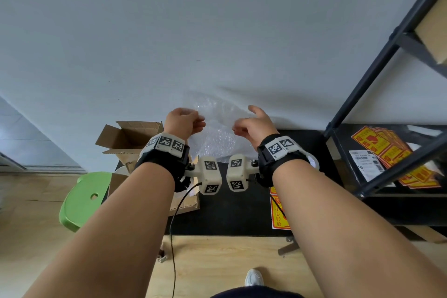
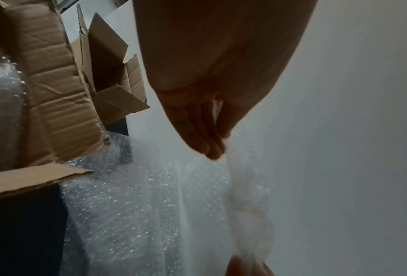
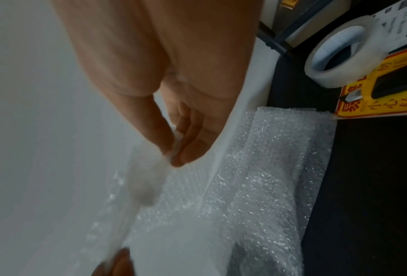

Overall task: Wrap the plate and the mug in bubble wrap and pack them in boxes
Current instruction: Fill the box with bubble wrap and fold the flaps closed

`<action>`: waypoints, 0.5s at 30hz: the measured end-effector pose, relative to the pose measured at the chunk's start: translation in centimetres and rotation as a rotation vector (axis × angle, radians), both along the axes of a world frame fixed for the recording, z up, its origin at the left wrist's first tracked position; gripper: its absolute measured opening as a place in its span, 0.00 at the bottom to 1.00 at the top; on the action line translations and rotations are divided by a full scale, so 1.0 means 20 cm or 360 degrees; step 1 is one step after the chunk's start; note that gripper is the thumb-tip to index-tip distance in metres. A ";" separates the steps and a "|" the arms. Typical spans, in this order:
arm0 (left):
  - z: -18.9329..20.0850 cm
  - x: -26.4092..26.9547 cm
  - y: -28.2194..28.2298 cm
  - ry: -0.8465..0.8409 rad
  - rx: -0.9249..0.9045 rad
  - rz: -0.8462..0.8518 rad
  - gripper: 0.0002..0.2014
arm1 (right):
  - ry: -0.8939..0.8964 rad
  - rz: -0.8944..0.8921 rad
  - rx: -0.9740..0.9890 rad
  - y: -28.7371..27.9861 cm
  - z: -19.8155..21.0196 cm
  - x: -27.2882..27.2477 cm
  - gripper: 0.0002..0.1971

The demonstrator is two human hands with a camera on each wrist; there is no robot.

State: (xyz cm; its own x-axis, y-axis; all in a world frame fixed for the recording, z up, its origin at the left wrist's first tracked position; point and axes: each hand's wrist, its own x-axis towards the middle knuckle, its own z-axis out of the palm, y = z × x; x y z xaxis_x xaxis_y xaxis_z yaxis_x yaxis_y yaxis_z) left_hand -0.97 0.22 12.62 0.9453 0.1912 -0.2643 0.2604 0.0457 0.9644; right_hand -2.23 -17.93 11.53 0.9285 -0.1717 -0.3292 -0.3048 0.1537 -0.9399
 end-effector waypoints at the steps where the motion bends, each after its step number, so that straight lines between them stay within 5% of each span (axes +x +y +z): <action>1: -0.01 0.02 0.02 0.0013 0.0069 0.0066 0.06 | 0.0006 -0.0015 -0.0146 -0.01 0.00 0.00 0.37; 6: 0.02 0.02 0.10 0.0097 0.0166 0.0053 0.10 | -0.0006 -0.0034 -0.0478 -0.08 0.01 -0.01 0.37; 9: 0.03 -0.03 0.12 0.0239 -0.0326 -0.0171 0.04 | -0.0071 0.0037 -0.0518 -0.11 -0.01 -0.01 0.36; 13: 0.02 -0.02 0.17 0.0401 -0.0329 -0.0328 0.30 | -0.0117 0.0233 -0.0672 -0.12 -0.01 -0.03 0.30; 15: 0.01 -0.02 0.15 0.0388 -0.0144 -0.0181 0.19 | -0.0085 0.0332 -0.0707 -0.11 -0.02 -0.04 0.27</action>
